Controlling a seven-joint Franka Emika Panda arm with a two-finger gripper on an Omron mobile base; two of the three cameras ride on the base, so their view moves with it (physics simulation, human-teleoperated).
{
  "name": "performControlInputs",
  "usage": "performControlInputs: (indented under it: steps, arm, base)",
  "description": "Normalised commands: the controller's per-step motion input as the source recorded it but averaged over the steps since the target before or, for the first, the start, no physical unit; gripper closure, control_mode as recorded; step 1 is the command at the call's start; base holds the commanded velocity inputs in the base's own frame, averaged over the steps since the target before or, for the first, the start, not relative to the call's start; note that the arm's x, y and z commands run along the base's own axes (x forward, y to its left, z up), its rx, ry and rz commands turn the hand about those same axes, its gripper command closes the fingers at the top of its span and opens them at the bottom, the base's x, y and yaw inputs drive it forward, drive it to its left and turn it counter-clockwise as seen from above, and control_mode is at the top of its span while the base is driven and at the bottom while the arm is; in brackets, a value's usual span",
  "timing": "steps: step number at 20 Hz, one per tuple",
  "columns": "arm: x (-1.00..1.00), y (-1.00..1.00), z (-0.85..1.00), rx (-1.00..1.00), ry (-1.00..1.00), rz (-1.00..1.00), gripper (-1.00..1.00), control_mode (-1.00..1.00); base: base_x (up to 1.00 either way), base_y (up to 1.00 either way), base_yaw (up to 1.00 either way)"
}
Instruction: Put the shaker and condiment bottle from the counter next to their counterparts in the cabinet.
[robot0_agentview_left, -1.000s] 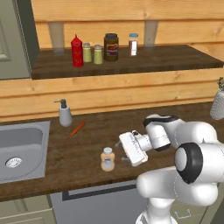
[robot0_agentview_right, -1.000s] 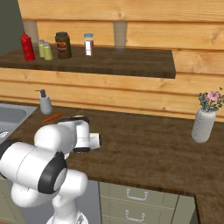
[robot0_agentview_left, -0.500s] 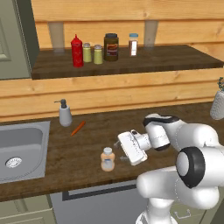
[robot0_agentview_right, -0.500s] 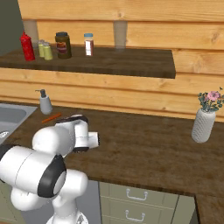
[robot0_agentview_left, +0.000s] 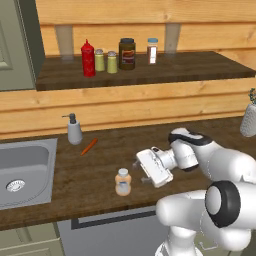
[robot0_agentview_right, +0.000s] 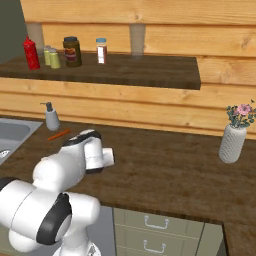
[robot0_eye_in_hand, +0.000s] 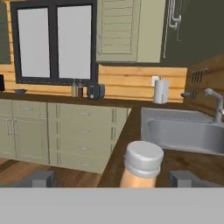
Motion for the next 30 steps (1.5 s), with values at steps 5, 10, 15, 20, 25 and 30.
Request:
performControlInputs:
  steps: [5,10,15,20,25,30]
  arm:
    - [-0.36,0.28,-0.11,-0.01,0.05,-0.06,-1.0,-1.0]
    - [-0.22,0.52,-0.33,-0.04,0.07,-0.12,-1.0,-1.0]
    - [-0.32,0.37,-0.51,-0.08,0.12,-0.14,-1.0,-1.0]
    - [0.0,0.03,-0.91,-0.1,0.13,-0.23,-1.0,-1.0]
    - [-0.19,0.01,-0.74,-0.09,0.09,-0.23,1.0,-1.0]
    - [-0.49,0.01,-0.21,-0.01,0.07,-0.2,1.0,-1.0]
  base:
    - [0.0,0.0,0.0]
    - [0.0,0.0,0.0]
    - [0.0,0.0,0.0]
    - [0.0,0.0,0.0]
    - [0.0,0.0,0.0]
    - [0.0,0.0,0.0]
